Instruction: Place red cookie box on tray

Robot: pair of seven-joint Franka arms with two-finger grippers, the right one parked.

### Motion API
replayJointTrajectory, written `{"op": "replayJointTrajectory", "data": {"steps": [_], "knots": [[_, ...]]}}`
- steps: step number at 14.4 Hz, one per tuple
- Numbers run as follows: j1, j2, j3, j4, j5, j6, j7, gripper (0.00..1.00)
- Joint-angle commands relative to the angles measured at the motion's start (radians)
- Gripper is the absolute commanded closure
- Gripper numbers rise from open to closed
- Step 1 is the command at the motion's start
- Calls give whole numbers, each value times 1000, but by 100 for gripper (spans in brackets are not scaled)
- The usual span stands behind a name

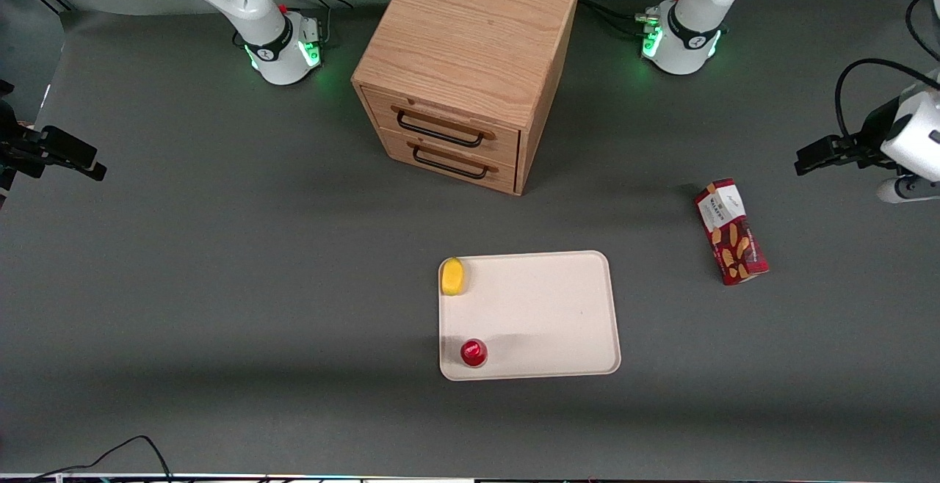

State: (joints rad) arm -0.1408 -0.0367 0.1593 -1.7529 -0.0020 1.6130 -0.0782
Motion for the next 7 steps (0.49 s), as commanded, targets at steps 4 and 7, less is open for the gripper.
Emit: {"op": "replayJointTrajectory", "data": {"steps": [4, 7], "knots": [[-10, 40, 6, 73, 4, -62, 20, 0], [-11, 40, 6, 64, 4, -77, 21, 0]]}}
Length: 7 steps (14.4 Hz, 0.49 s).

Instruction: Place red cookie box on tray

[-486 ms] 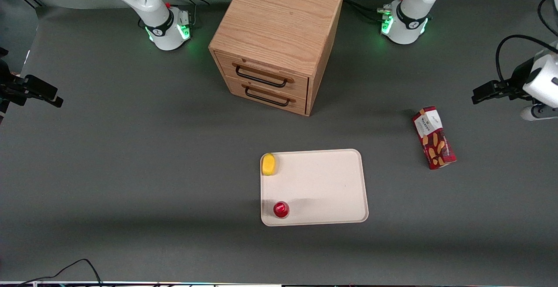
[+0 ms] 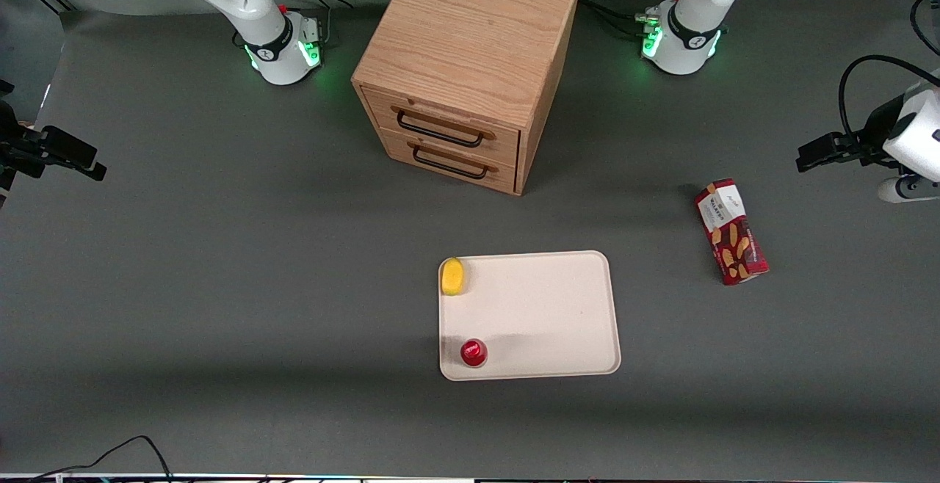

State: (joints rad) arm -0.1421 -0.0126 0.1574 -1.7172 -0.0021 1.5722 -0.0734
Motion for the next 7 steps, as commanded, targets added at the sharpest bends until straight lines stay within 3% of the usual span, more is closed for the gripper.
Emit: {"op": "replayJointTrajectory", "data": {"steps": [1, 7], "knots": [[-11, 17, 8, 19, 1, -32, 15, 0], [-5, -7, 11, -191, 1, 167, 17, 0]]}}
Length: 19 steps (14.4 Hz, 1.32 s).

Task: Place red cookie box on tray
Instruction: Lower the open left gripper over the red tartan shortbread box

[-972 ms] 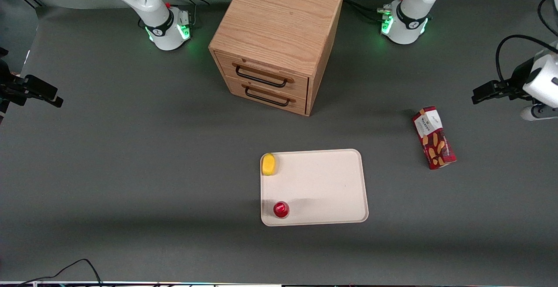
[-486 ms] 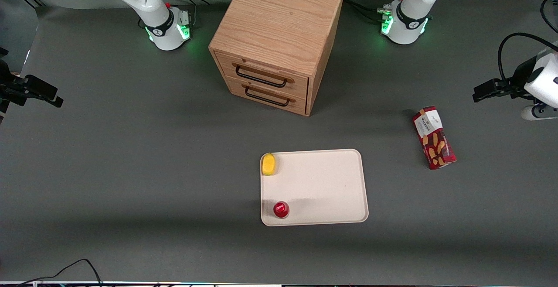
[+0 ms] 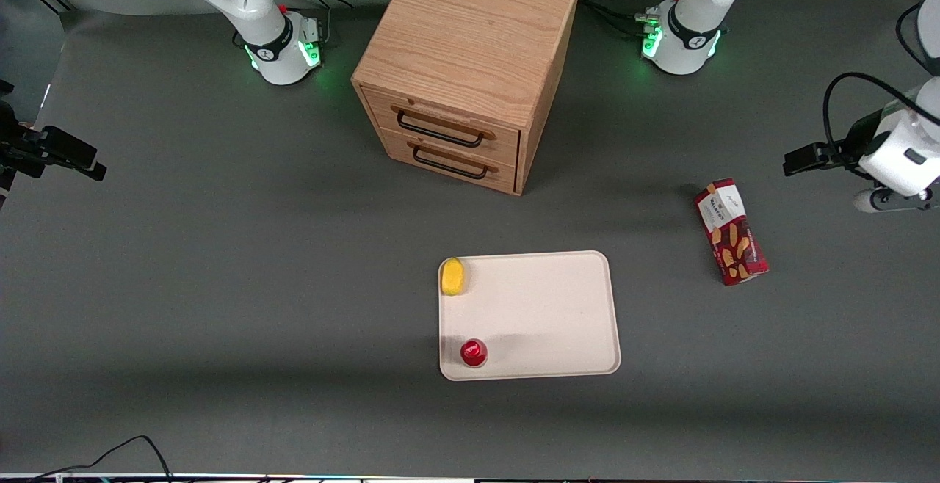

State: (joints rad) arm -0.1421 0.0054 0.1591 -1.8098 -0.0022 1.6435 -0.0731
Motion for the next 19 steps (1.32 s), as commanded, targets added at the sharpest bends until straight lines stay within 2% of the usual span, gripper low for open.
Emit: {"op": "replayJointTrajectory", "data": {"steps": [1, 6, 8, 13, 14, 15, 17, 18, 19], "knots": [[-2, -28, 10, -158, 4, 167, 16, 0], [1, 2, 40, -466, 4, 655, 22, 0], [3, 65, 40, -513, 1, 798, 22, 0], [2, 188, 39, -548, -5, 1004, 22, 0], [1, 209, 39, -557, -19, 1051, 22, 8], [-2, 221, 39, -569, -24, 1090, 22, 23], [-5, 234, 36, -573, -33, 1111, 22, 65], [-7, 235, 36, -573, -44, 1112, 22, 90], [-10, 235, 34, -573, -54, 1112, 21, 100]]}}
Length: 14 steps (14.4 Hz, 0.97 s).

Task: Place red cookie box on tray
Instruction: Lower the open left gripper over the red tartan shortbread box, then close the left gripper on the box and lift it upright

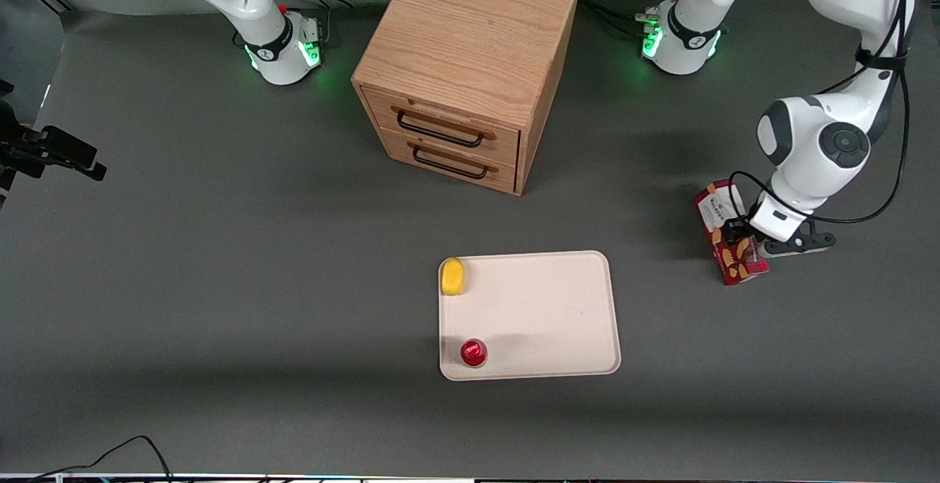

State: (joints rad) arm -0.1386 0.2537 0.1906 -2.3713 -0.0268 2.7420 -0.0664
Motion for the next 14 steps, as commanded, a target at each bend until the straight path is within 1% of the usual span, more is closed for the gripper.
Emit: {"op": "replayJointTrajectory", "data": {"steps": [1, 3, 4, 6, 7, 8, 9, 10, 12, 14], "knots": [[-15, -13, 1, -11, -41, 13, 13, 100], [-19, -30, -3, -6, -42, -10, 4, 100], [-27, -59, -7, 1, -44, -63, 2, 100], [-30, -128, -11, 78, -44, -266, -21, 100], [-36, -148, -25, 148, -44, -404, -57, 100], [-38, -148, -54, 255, -42, -562, -119, 100], [-39, -133, -83, 362, -42, -682, -189, 100], [-42, -102, -115, 454, -41, -752, -279, 100], [-50, -32, -195, 559, -39, -759, -453, 100], [-68, 71, -265, 648, -28, -696, -638, 100]]}}
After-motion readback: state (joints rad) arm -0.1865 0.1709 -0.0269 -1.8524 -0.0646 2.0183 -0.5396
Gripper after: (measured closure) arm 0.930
